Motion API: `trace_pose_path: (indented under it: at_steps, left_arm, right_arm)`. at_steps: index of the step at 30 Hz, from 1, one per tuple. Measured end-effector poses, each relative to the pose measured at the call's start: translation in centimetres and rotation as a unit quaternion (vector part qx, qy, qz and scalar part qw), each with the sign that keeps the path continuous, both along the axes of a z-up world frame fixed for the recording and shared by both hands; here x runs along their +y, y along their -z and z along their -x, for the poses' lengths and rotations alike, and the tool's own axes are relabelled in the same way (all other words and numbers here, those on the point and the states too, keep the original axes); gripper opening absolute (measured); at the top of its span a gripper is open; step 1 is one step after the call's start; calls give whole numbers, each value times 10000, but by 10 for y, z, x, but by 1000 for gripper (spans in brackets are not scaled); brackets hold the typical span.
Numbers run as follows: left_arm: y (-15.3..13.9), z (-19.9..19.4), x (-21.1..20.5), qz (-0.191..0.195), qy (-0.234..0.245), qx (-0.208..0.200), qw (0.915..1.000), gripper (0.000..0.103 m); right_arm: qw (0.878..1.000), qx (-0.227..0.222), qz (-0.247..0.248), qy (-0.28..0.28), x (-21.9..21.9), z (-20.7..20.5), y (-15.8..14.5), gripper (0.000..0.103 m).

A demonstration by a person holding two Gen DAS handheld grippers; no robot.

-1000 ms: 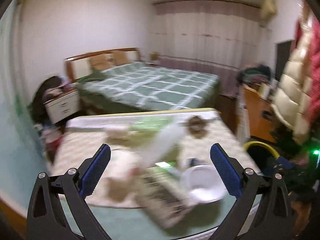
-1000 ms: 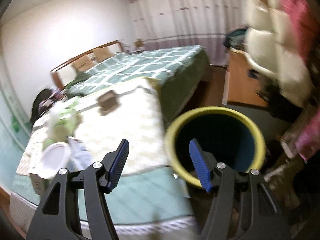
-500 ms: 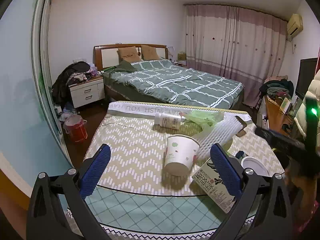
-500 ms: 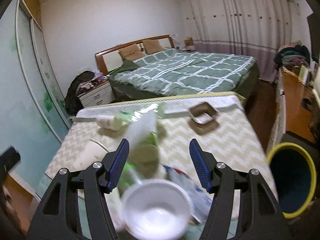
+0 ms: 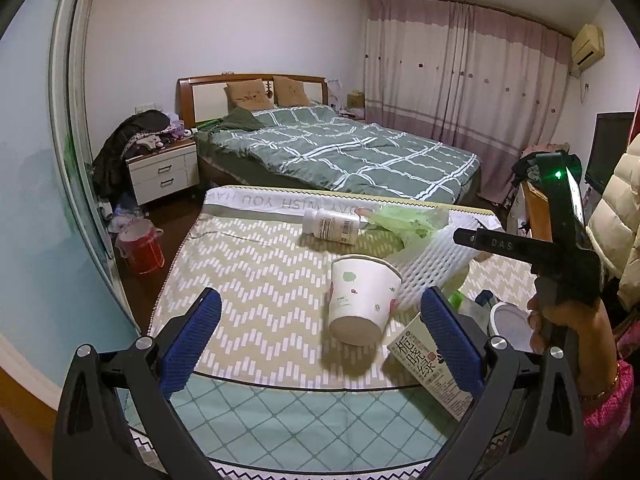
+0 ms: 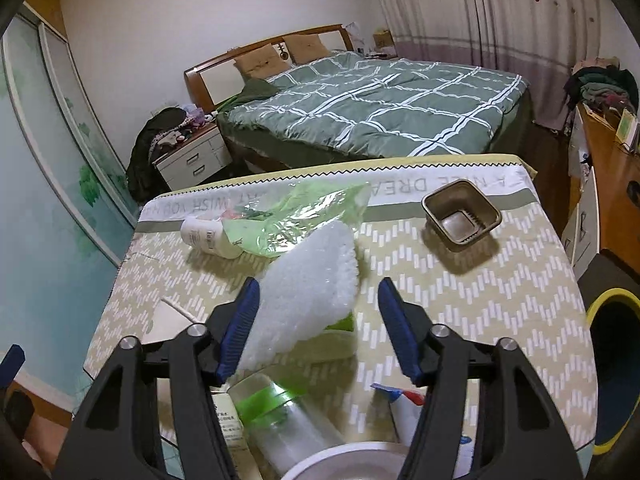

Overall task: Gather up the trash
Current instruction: 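Grasp the white mesh foam sleeve with the right gripper, then carry the foam sleeve to the bin and open the right gripper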

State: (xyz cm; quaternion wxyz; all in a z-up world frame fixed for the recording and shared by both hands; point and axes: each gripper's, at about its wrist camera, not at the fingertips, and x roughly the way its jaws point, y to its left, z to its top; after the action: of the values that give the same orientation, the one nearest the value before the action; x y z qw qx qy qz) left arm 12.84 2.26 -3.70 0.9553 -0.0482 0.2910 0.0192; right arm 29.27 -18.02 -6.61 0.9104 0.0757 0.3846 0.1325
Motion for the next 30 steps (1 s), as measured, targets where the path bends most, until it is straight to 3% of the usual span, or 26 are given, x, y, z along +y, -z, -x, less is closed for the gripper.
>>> trace_pose_path:
  at_steps: [4,8,20,30]
  left_arm:
    - [1,0,-4,-1,53,25,10000,98]
    - [1,2,-9,-21,101,22,9999,98]
    - [-4,6,-31,-137,352,9,9993,98]
    - [-5,9,-55,-199,611,25,9979,98]
  right_arm:
    - [9999,22,-103,-124,2,4,0,23]
    - [9993,-136,-292,-169,-1,13,-6,15]
    - [9945,-793,-687,-13,-37,70,-46,14]
    - [9823,-1398,-443,1169,-124,120,-69,14]
